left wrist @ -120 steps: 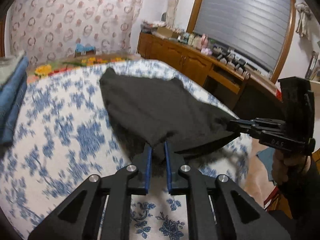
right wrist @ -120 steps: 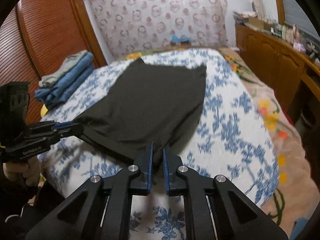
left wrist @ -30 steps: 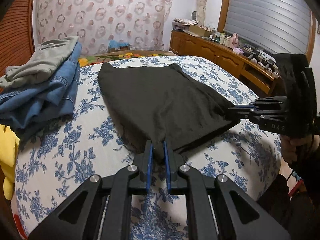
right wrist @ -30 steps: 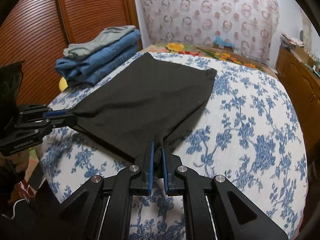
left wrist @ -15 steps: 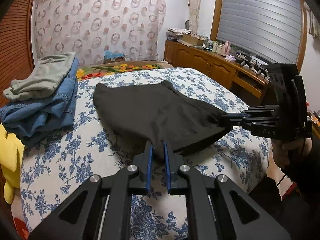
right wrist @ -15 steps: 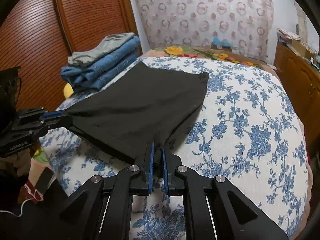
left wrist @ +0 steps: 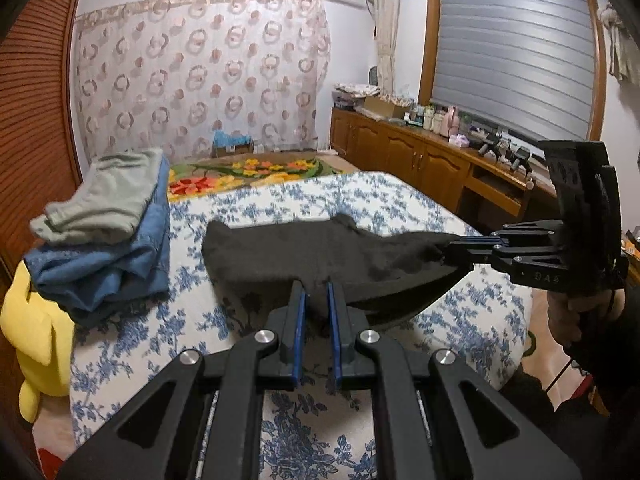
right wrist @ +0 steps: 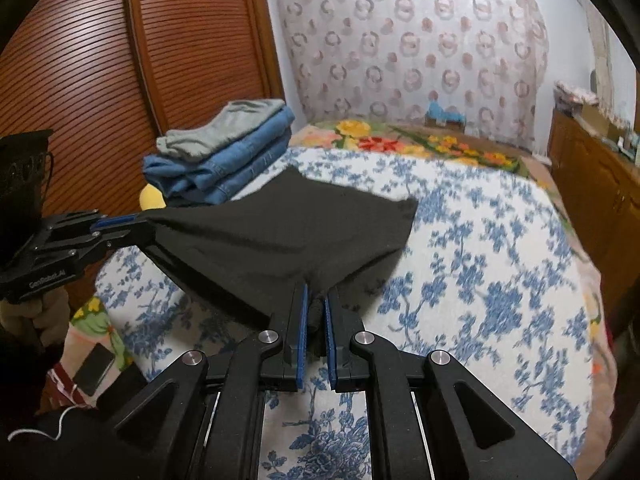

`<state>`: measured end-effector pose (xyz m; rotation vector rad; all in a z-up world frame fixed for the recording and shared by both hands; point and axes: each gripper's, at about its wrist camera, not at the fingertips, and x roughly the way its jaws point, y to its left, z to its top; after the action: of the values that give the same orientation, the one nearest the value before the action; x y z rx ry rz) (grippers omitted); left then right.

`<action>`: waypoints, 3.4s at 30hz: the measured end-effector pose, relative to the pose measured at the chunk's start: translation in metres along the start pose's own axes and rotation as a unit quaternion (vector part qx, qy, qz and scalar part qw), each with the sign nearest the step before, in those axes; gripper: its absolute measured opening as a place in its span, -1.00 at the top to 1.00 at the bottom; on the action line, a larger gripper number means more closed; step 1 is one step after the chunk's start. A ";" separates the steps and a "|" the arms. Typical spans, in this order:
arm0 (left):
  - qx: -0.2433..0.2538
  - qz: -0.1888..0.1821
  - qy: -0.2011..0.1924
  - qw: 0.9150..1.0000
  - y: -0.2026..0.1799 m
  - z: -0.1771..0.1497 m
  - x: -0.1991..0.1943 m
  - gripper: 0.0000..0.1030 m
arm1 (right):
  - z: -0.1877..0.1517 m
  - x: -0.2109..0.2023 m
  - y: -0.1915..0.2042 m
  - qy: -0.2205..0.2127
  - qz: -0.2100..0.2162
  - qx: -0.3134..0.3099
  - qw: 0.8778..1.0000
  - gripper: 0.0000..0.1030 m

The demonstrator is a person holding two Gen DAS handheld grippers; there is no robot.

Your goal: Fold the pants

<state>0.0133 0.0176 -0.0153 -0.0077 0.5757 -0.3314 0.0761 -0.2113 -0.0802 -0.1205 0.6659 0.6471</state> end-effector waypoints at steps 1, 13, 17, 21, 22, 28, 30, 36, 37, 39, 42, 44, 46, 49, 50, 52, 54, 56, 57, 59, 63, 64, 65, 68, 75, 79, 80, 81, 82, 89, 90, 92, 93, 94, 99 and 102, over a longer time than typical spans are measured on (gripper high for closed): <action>0.000 0.000 -0.004 1.000 0.000 0.003 -0.003 0.84 | 0.002 -0.002 0.001 -0.003 -0.002 -0.004 1.000 0.90; 0.017 -0.008 -0.029 0.999 -0.008 0.023 -0.023 0.84 | 0.023 -0.034 0.011 -0.046 -0.023 -0.033 0.998 0.90; 0.011 -0.007 -0.015 1.000 0.000 0.020 -0.003 0.84 | 0.023 -0.020 0.003 -0.034 -0.025 -0.032 0.999 0.90; -0.002 -0.003 -0.004 1.000 0.016 0.021 0.022 0.84 | 0.026 0.005 -0.007 -0.019 -0.026 -0.030 0.999 0.90; -0.005 -0.003 -0.003 1.000 0.018 0.021 0.026 0.84 | 0.028 0.014 -0.010 -0.015 -0.026 -0.030 0.999 0.90; -0.024 0.000 0.002 1.000 0.037 0.028 0.055 0.84 | 0.040 0.044 -0.025 -0.003 -0.023 -0.025 0.999 0.90; -0.027 0.000 0.006 1.000 0.042 0.029 0.064 0.84 | 0.044 0.053 -0.030 0.002 -0.021 -0.024 0.999 0.90; -0.027 0.009 0.021 0.999 0.052 0.032 0.090 0.83 | 0.050 0.080 -0.044 0.019 -0.017 -0.017 1.000 0.90; -0.027 0.011 0.022 0.999 0.054 0.033 0.093 0.83 | 0.051 0.086 -0.046 0.022 -0.018 -0.016 0.999 0.90; -0.033 0.018 0.024 0.999 0.059 0.033 0.100 0.81 | 0.053 0.093 -0.049 0.026 -0.020 -0.014 0.999 0.90; -0.040 0.022 0.030 0.998 0.065 0.033 0.111 0.81 | 0.055 0.104 -0.052 0.033 -0.030 -0.016 0.999 0.90; -0.044 0.023 0.036 0.998 0.069 0.032 0.118 0.81 | 0.056 0.111 -0.054 0.036 -0.027 -0.016 0.999 0.90; -0.048 0.020 0.041 0.998 0.074 0.032 0.124 0.81 | 0.057 0.116 -0.056 0.039 -0.026 -0.015 0.999 0.90; -0.048 0.019 0.044 0.998 0.077 0.033 0.130 0.81 | 0.058 0.121 -0.059 0.041 -0.027 -0.016 0.999 0.90; -0.047 0.019 0.045 0.998 0.077 0.033 0.132 0.80 | 0.059 0.123 -0.060 0.041 -0.028 -0.015 0.999 0.90; -0.046 0.019 0.046 0.998 0.079 0.034 0.135 0.80 | 0.060 0.126 -0.063 0.040 -0.029 -0.013 0.999 0.90; -0.046 0.019 0.048 0.998 0.079 0.035 0.137 0.80 | 0.061 0.130 -0.066 0.039 -0.030 -0.011 0.999 0.90; -0.047 0.020 0.047 0.998 0.081 0.035 0.139 0.79 | 0.062 0.133 -0.068 0.041 -0.030 -0.012 0.999 0.90; -0.048 0.020 0.047 0.998 0.081 0.035 0.139 0.79 | 0.063 0.135 -0.069 0.041 -0.032 -0.011 0.999 0.90; -0.048 0.022 0.046 0.998 0.081 0.036 0.140 0.78 | 0.064 0.137 -0.071 0.040 -0.032 -0.006 0.999 0.90; -0.053 0.017 0.032 0.998 0.085 0.038 0.137 0.64 | 0.067 0.137 -0.077 0.030 -0.036 0.004 0.999 0.86; -0.055 0.012 0.028 0.998 0.087 0.039 0.136 0.50 | 0.068 0.135 -0.077 0.026 -0.040 0.000 0.999 0.86; -0.058 0.005 0.026 0.998 0.087 0.040 0.135 0.38 | 0.068 0.133 -0.077 0.023 -0.044 -0.001 0.999 0.82; -0.052 0.005 0.030 0.998 0.087 0.039 0.134 0.24 | 0.067 0.127 -0.081 0.022 -0.043 0.004 0.999 0.66; -0.041 0.028 0.061 0.997 0.086 0.027 0.140 0.23 | 0.058 0.121 -0.081 0.029 -0.034 -0.008 0.999 0.28; -0.049 0.027 0.080 0.995 0.090 0.019 0.144 0.23 | 0.058 0.142 -0.085 0.061 -0.018 -0.009 0.998 0.28; -0.051 0.029 0.086 0.995 0.092 0.018 0.146 0.23 | 0.057 0.146 -0.086 0.066 -0.015 -0.008 0.998 0.28; -0.051 0.030 0.089 0.994 0.092 0.017 0.148 0.23 | 0.058 0.152 -0.088 0.073 -0.010 -0.006 0.997 0.28; -0.052 0.031 0.092 0.994 0.093 0.016 0.149 0.23 | 0.058 0.156 -0.089 0.079 -0.003 -0.004 0.997 0.28; -0.054 0.031 0.106 0.992 0.095 0.015 0.160 0.23 | 0.066 0.176 -0.092 0.101 0.036 0.015 0.994 0.40; -0.054 0.031 0.108 0.992 0.096 0.015 0.162 0.23 | 0.066 0.178 -0.092 0.106 0.038 0.016 0.994 0.57; -0.054 0.032 0.110 0.992 0.097 0.016 0.164 0.23 | 0.065 0.180 -0.090 0.110 0.042 0.011 0.993 0.77; -0.054 0.033 0.110 0.992 0.098 0.017 0.164 0.23 | 0.065 0.179 -0.089 0.106 0.042 0.010 0.993 0.87; -0.053 0.033 0.109 0.992 0.098 0.018 0.164 0.23 | 0.065 0.178 -0.090 0.102 0.041 0.012 0.994 0.91; -0.053 0.039 0.099 0.993 0.097 0.020 0.156 0.23 | 0.068 0.172 -0.096 0.073 -0.013 0.034 0.997 0.93; -0.049 0.040 0.096 0.993 0.093 0.019 0.149 0.23 | 0.067 0.173 -0.092 0.081 -0.017 0.024 0.996 0.93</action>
<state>0.1690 0.0581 -0.0879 -0.0478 0.7810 -0.2272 0.2707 -0.1744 -0.1414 -0.1401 0.8331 0.5923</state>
